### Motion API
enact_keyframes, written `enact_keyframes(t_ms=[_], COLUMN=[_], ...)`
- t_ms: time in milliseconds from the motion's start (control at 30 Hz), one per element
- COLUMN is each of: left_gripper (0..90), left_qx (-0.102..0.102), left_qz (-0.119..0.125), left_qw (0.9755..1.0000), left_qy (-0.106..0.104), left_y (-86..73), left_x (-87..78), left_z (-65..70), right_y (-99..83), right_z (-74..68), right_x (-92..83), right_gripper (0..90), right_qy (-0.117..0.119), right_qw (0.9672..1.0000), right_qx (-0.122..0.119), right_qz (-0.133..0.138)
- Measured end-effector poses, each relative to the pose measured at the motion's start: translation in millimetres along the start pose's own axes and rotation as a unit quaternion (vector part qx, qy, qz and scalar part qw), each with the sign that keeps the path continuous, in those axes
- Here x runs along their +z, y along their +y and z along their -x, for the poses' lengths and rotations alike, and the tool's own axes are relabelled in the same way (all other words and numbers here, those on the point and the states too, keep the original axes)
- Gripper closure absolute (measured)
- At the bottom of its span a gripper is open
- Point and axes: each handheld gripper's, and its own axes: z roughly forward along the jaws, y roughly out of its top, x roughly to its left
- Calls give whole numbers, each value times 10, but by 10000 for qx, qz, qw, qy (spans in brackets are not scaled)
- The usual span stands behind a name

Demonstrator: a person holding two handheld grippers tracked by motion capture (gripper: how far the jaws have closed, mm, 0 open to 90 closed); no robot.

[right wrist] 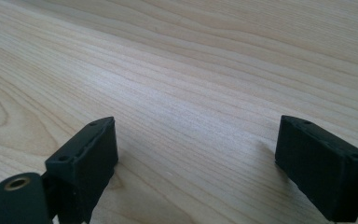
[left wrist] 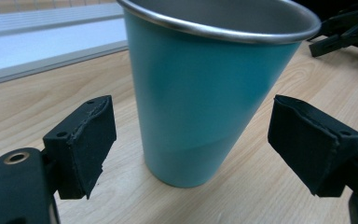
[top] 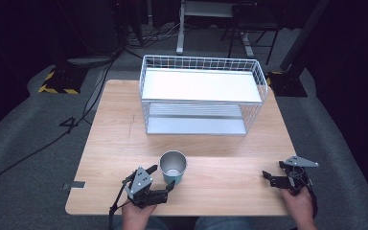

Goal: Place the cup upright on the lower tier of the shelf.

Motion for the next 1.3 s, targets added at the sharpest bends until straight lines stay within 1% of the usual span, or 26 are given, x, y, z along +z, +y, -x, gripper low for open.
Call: enact_keyframes(t_ms=[67, 100, 133, 167, 267, 300, 333, 400, 433, 500, 533, 567, 633, 667, 733, 800, 900, 1033, 1133, 1200, 1300], left_gripper=[159, 158, 159, 159, 158, 158, 158, 158, 158, 158, 159, 161, 162, 166, 188, 194, 206, 210, 213, 214, 215], left_qx=[-31, 0, 0, -31, -35, -83, -83, -110, -92, -86, -86, -128, -112, -137, -108, -108, -84, -63, -93, -215, -360], left_qz=[-29, -88, -88, -130, -162, -193, -193, -261, -300, -367, -367, -436, -466, -497, -556, -579, -578, -582, -561, -505, -443], left_qw=[10000, 10000, 10000, 9999, 9998, 9997, 9997, 9995, 9994, 9991, 9991, 9987, 9985, 9983, 9979, 9978, 9977, 9977, 9979, 9981, 9980], left_qy=[-6, 3, 3, 32, 61, 93, 93, 138, 138, 218, 218, 247, 255, 265, 309, 299, 340, 330, 312, 272, 276], left_y=[0, 3, 3, 3, 9, 16, 16, 24, 30, 45, 45, 53, 57, 59, 65, 67, 67, 67, 67, 83, 129], left_x=[52, 107, 107, 151, 189, 220, 220, 261, 281, 321, 321, 340, 347, 355, 372, 378, 379, 375, 369, 356, 331], left_z=[33, 54, 54, 70, 76, 76, 76, 80, 82, 96, 96, 92, 87, 91, 97, 101, 108, 106, 101, 80, 48], right_y=[0, 0, 0, 0, 0, 0, 0, 0, 0, 0, 0, 0, 0, -1, -1, -1, -1, -1, -1, 0, 0], right_z=[0, 0, 0, 0, 0, 0, 0, 0, -1, 0, 0, 0, -1, -1, -1, -1, -1, -3, -3, -2, -2], right_x=[0, 0, 0, 0, 0, 0, 0, 0, 0, 0, 0, 0, 0, 0, 0, -1, -1, -1, -1, -1, 0], right_gripper=[132, 132, 132, 132, 132, 132, 132, 132, 132, 132, 132, 132, 132, 132, 132, 132, 132, 132, 132, 132, 132], right_qy=[0, 0, 0, 0, 0, 1, 1, 0, 0, 0, 0, -1, 0, -1, -1, -2, -1, 4, 4, 2, 2], right_qw=[10000, 10000, 10000, 10000, 10000, 10000, 10000, 10000, 10000, 10000, 10000, 10000, 10000, 10000, 10000, 10000, 10000, 10000, 10000, 10000, 10000], right_qx=[1, 0, 0, 0, 1, 1, 1, 1, 2, 2, 2, 0, 1, 2, -2, 0, -2, 7, 9, -3, -7], right_qz=[-1, -1, -1, 0, 0, -1, -1, -2, 0, 0, 0, 0, 0, -1, -1, -1, -1, -6, -8, -2, 0])
